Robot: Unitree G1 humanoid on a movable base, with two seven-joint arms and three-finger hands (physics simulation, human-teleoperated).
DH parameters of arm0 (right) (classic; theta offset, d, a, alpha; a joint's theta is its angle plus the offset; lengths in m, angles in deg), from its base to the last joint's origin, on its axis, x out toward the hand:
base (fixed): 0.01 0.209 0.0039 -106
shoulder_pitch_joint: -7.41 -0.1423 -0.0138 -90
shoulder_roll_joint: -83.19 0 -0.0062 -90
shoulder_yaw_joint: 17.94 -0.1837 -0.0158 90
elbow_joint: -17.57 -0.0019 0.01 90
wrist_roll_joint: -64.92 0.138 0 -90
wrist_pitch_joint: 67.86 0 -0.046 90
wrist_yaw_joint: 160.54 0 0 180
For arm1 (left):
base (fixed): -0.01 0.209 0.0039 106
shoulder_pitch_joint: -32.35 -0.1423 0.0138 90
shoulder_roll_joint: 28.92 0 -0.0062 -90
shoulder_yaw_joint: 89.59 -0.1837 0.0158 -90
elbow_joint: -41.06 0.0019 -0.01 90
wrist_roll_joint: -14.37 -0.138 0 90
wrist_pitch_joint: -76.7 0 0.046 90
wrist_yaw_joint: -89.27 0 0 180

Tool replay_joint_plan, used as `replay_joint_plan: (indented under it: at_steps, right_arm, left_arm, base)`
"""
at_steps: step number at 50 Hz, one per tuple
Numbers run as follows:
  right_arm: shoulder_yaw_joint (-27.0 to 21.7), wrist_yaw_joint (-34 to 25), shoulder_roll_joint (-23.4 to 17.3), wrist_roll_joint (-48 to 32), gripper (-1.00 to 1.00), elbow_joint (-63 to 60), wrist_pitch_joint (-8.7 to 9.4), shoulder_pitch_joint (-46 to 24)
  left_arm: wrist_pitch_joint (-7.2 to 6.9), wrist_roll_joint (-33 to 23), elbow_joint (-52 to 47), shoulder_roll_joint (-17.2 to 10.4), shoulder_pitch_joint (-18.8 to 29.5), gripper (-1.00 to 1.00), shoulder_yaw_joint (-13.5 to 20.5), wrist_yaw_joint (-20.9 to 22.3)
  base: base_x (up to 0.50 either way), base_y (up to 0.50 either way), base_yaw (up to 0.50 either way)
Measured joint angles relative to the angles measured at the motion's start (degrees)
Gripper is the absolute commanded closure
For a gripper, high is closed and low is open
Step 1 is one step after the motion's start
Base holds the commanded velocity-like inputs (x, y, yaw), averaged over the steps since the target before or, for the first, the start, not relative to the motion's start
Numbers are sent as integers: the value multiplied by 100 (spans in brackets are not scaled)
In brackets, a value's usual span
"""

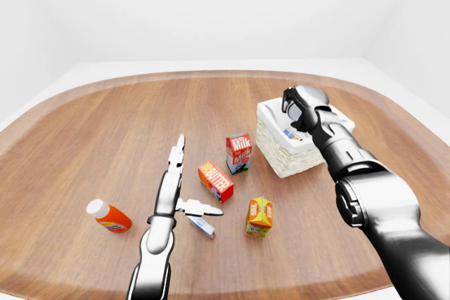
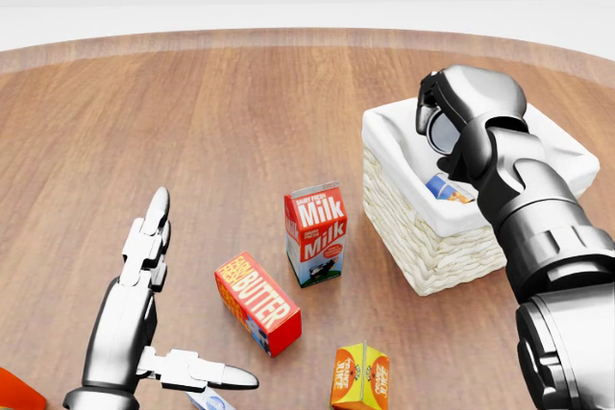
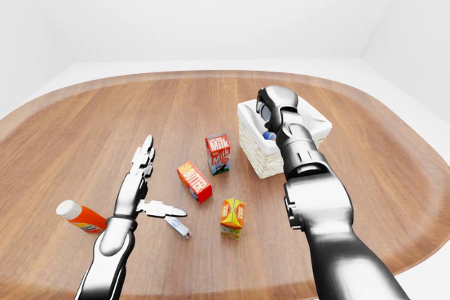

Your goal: Pick up the alphabet soup and the tomato sauce, and put them in the basket.

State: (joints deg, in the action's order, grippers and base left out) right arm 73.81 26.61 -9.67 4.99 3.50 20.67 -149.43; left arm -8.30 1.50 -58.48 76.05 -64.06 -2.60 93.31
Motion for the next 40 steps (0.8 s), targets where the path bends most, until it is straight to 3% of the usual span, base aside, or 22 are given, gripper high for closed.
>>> replay_joint_plan:
  at_steps: [40]
  right_arm:
    - [-26,24,-54,88,100,5,61,188]
  left_arm:
    - [0,11,-7,0,13,-100,9,2]
  base:
    - [0,0,0]
